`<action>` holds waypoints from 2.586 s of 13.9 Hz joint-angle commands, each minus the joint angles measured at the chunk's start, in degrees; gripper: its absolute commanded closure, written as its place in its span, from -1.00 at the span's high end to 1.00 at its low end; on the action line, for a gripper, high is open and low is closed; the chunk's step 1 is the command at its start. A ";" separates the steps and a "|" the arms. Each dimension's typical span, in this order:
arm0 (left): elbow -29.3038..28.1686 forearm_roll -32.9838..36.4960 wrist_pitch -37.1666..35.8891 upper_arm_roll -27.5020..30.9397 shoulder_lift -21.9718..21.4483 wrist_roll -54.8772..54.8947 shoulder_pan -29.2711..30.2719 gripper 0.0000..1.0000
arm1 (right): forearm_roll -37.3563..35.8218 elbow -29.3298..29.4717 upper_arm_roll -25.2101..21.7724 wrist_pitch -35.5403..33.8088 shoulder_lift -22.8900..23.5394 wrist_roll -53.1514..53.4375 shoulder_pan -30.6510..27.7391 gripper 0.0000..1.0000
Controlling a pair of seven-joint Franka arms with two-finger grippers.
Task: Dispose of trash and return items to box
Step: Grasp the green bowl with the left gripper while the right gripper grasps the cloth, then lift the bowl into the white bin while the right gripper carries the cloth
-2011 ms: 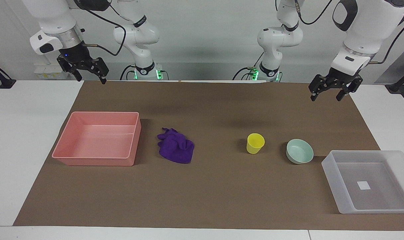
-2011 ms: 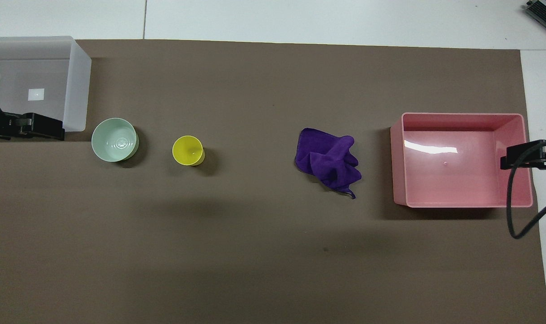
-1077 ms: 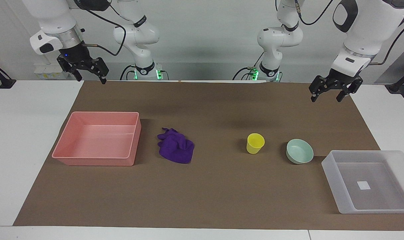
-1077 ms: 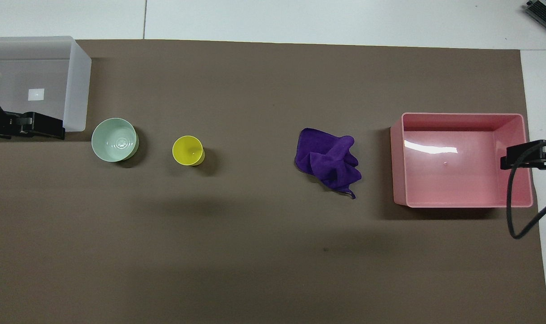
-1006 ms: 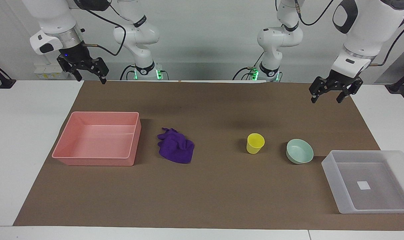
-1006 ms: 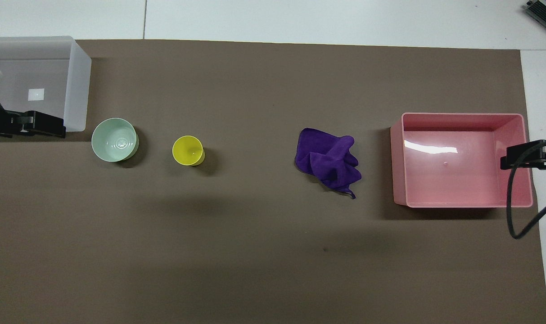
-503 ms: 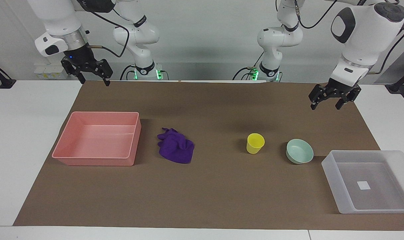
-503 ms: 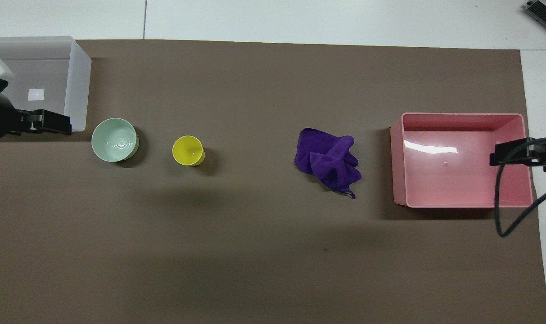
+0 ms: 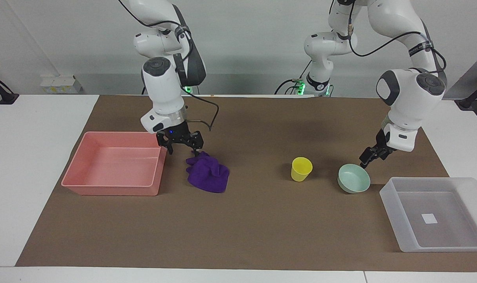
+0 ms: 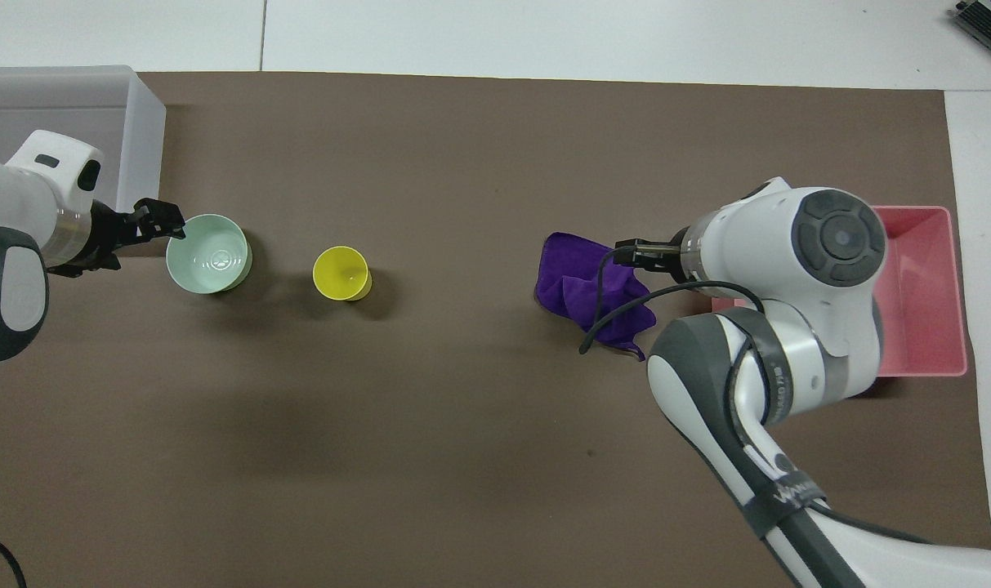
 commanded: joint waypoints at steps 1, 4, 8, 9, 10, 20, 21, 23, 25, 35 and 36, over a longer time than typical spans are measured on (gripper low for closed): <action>-6.44 -0.94 5.62 -0.40 -2.18 -9.38 0.71 1.00 | 1.97 -0.49 -0.04 4.05 2.89 -0.07 1.73 1.00; -9.44 -2.78 8.88 -0.40 -2.01 -18.00 0.71 1.00 | 2.06 -1.36 -0.04 7.03 6.31 -1.82 1.82 1.00; -10.41 -3.14 12.66 -0.40 0.72 -24.44 0.70 0.77 | 2.06 -3.21 0.67 9.07 8.08 -2.44 1.91 1.00; -10.94 -4.10 14.23 -0.40 1.42 -25.75 0.62 0.60 | 2.41 -3.65 0.75 9.33 8.17 -2.53 2.09 1.00; -11.29 -4.37 15.82 -0.40 1.95 -27.33 0.53 0.39 | 2.93 -3.91 0.84 9.33 8.08 -2.79 2.44 0.58; -7.54 -4.29 8.57 -0.40 -1.29 -23.68 0.53 -1.00 | 4.17 -2.17 0.41 2.75 2.91 -1.12 1.74 -1.00; -4.30 -4.29 5.14 -0.32 -1.21 -21.39 0.70 -1.00 | 4.17 -1.81 0.32 2.39 1.85 -1.12 1.21 -1.00; 2.99 -4.29 0.91 -0.32 0.62 -18.22 1.75 -1.00 | 4.17 0.81 0.23 1.26 1.49 -0.95 0.42 -1.00; 7.67 -3.50 1.15 -0.32 3.08 -14.97 3.42 -1.00 | 3.99 4.15 -0.03 -3.30 0.97 0.02 -0.02 -1.00; 41.42 0.72 -5.53 -0.40 26.45 -2.05 13.18 -1.00 | 3.11 7.33 -0.12 -21.16 -12.47 -4.61 -8.62 -1.00; 42.66 1.07 -5.18 -0.40 28.30 -0.55 13.88 -1.00 | 3.11 7.42 -0.12 -22.47 -13.01 -7.51 -10.72 -1.00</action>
